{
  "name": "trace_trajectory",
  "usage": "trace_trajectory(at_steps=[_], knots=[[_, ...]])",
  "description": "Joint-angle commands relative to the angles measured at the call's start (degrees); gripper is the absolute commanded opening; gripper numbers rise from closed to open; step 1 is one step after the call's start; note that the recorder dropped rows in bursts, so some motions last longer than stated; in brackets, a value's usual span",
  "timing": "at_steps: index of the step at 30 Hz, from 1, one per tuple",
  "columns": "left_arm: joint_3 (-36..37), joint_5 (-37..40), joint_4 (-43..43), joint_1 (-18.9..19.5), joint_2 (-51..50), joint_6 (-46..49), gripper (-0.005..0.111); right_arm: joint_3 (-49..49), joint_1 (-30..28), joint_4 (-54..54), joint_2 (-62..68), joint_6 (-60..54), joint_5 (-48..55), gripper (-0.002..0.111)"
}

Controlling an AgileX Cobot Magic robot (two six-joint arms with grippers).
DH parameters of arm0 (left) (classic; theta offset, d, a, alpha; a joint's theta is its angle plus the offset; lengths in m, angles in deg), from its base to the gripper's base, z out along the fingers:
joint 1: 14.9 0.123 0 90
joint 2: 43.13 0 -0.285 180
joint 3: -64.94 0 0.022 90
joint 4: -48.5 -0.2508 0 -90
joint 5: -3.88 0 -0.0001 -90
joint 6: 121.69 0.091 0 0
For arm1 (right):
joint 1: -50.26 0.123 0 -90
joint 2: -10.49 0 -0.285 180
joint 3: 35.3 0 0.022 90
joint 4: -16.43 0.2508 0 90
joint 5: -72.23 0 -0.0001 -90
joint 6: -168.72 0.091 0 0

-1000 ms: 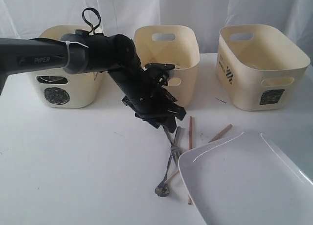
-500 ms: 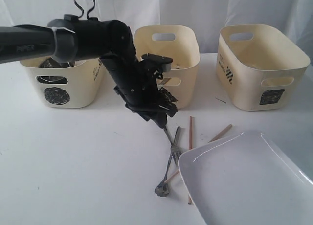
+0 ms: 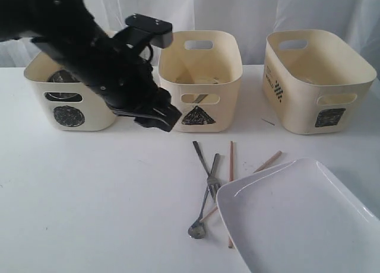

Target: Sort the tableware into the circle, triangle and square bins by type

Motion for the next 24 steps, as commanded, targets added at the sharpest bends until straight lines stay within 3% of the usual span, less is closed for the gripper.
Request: trace_trajectory(at_steps=[1, 14, 21, 24], knots=[[9.36, -5.51, -0.69, -0.33, 11.8, 0.04, 0.052, -0.39, 0.13, -0.16, -0.37, -0.4, -0.43, 0.0], [39.45, -11.14, -2.31, 0.51, 52.85, 1.62, 0.052, -0.39, 0.13, -0.16, -0.37, -0.4, -0.43, 0.0], [46.19, -9.52, -2.31, 0.51, 61.56, 1.74, 0.052, -0.39, 0.13, -0.16, -0.37, -0.4, -0.43, 0.0], [51.19, -20.65, -2.96, 0.51, 67.05, 1.74, 0.052, -0.39, 0.13, -0.16, -0.37, -0.4, -0.43, 0.0]])
